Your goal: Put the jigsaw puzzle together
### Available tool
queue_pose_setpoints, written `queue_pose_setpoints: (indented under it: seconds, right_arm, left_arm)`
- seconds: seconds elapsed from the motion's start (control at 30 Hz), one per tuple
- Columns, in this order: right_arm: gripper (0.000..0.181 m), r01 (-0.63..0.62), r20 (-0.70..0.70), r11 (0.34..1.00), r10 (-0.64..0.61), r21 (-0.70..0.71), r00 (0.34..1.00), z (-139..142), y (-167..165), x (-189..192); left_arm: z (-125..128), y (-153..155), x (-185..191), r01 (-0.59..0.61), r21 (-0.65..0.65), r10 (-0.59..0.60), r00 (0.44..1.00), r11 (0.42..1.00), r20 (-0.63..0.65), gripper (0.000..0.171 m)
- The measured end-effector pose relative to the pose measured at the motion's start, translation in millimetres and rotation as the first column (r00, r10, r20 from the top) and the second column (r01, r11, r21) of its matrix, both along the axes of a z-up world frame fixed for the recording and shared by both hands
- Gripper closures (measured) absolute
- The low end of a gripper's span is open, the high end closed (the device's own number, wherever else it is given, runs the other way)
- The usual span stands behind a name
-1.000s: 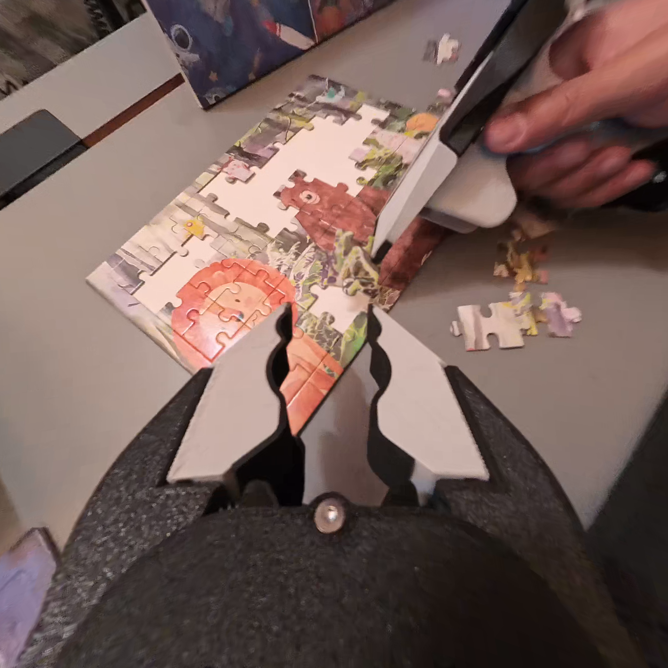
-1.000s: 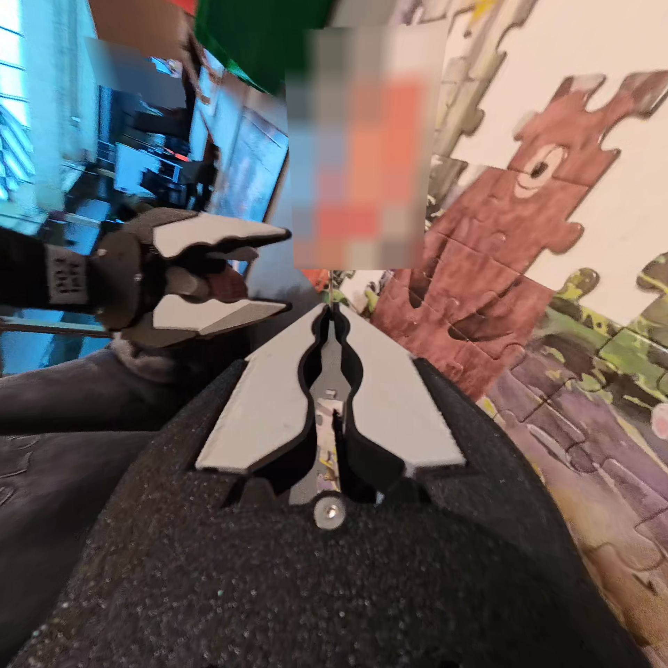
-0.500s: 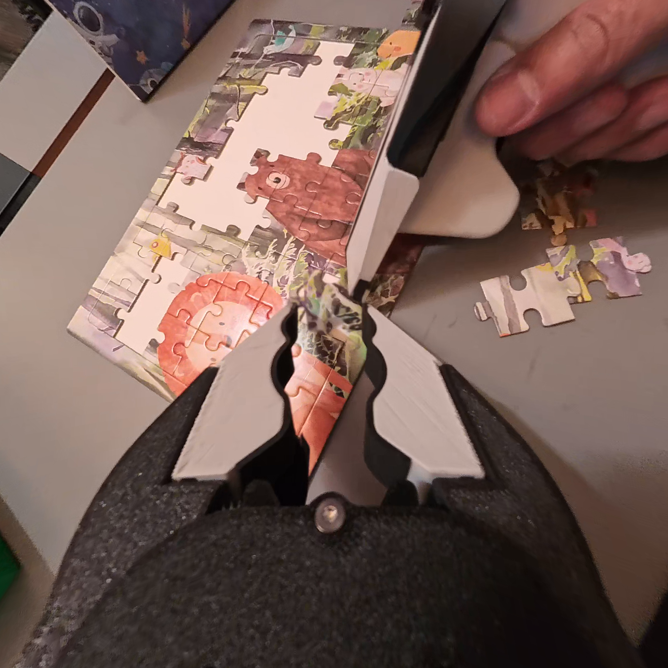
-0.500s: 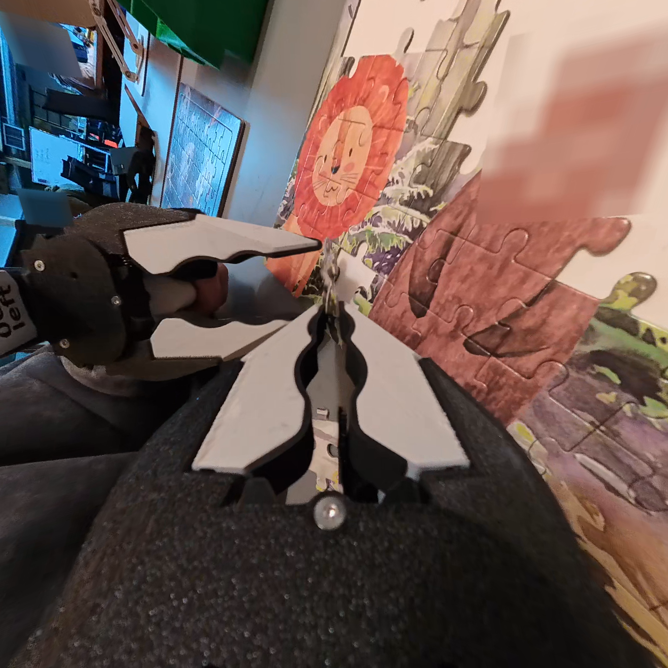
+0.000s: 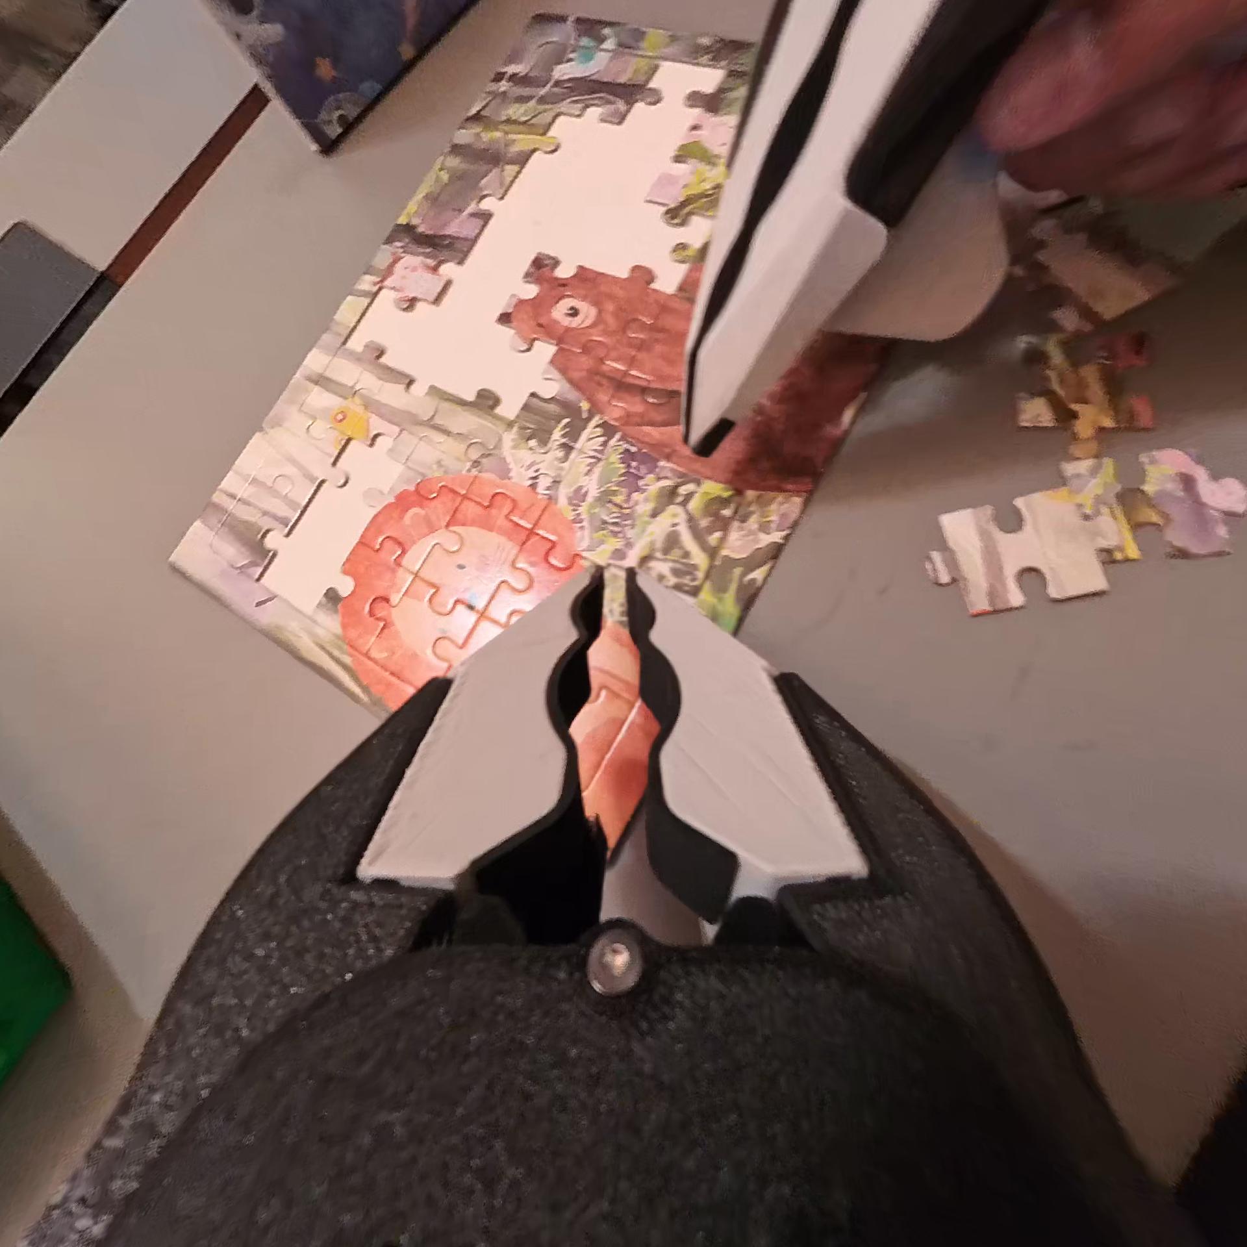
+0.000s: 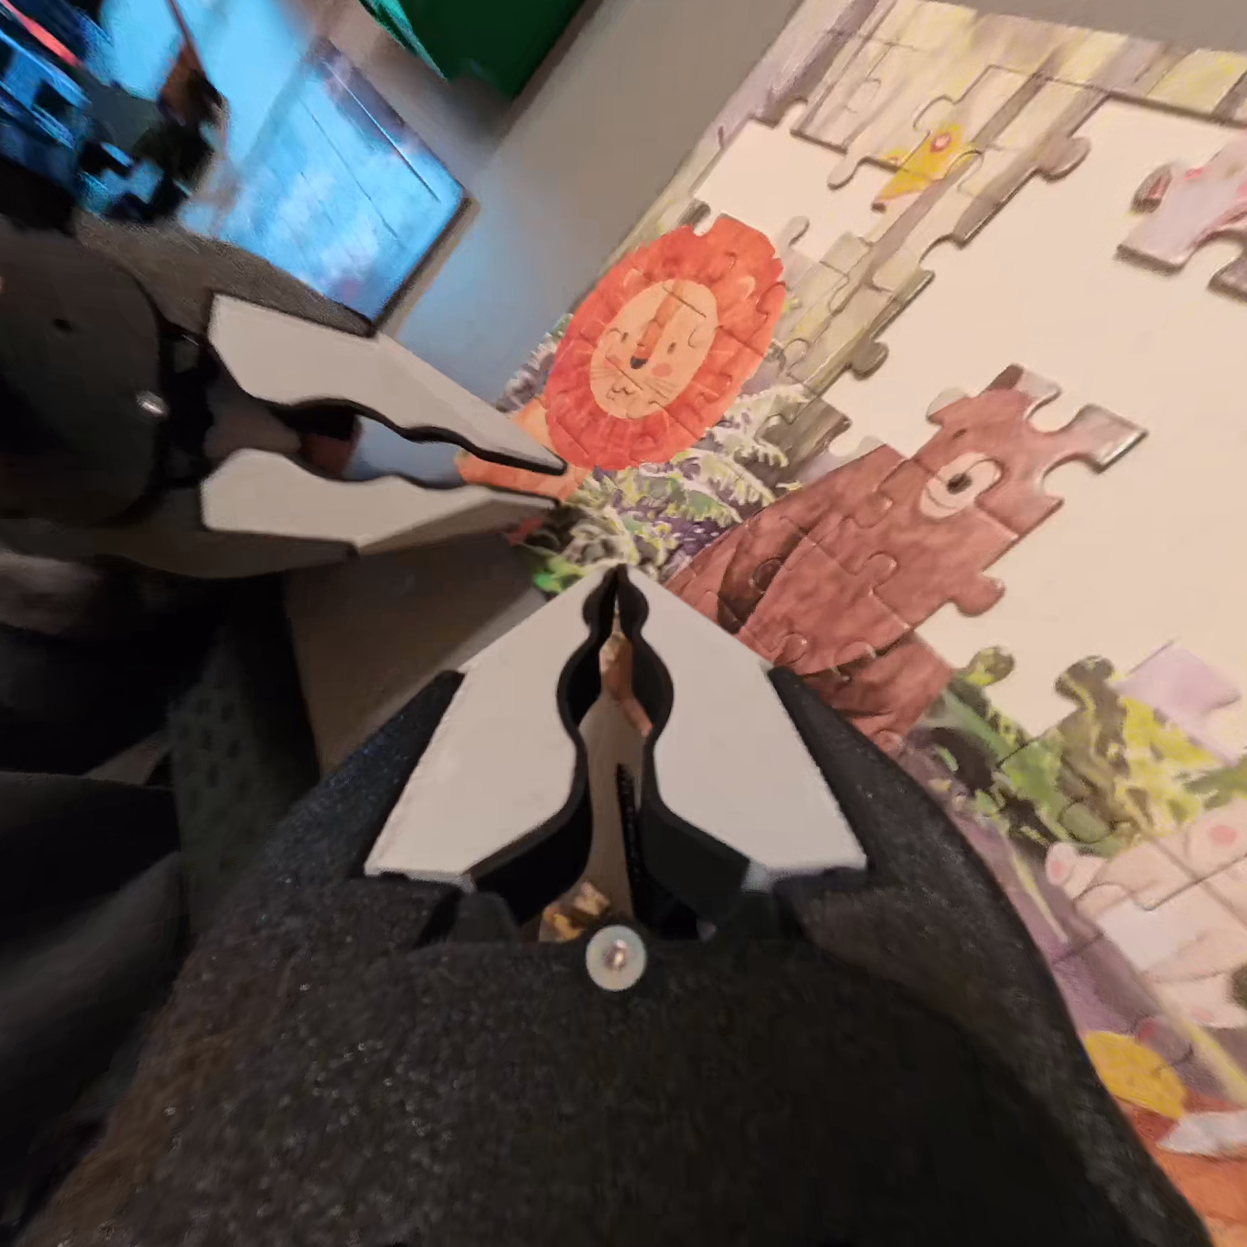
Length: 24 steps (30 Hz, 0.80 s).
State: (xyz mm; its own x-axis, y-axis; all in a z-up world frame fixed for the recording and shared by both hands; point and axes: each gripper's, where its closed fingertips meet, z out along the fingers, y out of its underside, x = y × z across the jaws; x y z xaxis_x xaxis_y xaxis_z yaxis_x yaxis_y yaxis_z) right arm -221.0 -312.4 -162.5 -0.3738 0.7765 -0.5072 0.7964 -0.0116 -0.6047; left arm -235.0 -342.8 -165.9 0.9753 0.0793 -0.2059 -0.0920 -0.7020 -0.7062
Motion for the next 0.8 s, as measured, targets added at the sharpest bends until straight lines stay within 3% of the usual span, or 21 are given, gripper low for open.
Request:
queue_pose_setpoints:
  seconds: [0.07,0.17,0.4,0.5,0.8]
  right_arm:
    - [0.181,-0.035,-0.005,0.992,0.036,0.119,0.999,-9.7,1.3,-2.7]
    - [0.181,-0.040,-0.017,0.977,0.044,0.208,0.999,-14.2,5.4,-2.3]
    - [0.181,-0.009,-0.002,0.983,0.010,0.184,1.000,-19.9,19.3,4.9]
    - [0.181,-0.010,-0.005,0.980,0.011,0.197,1.000,-20.4,19.3,5.0]
    - [0.181,-0.006,0.004,0.987,0.006,0.159,1.000,-20.3,19.5,5.3]
  left_arm:
    - [0.0,0.0,-6.9,-0.047,0.010,0.046,0.999,0.999,0.024,0.170]
    - [5.6,11.2,4.0,-0.027,0.067,0.020,0.994,0.997,0.110,0.171]
    - [-13.6,14.9,12.0,0.027,-0.026,-0.025,0.996,0.999,0.082,0.171]
    - [-14.5,10.4,12.9,0.042,-0.028,-0.039,0.992,0.999,0.123,0.171]
    - [-8.1,19.6,7.6,0.075,-0.061,-0.070,0.994,0.995,0.086,0.171]
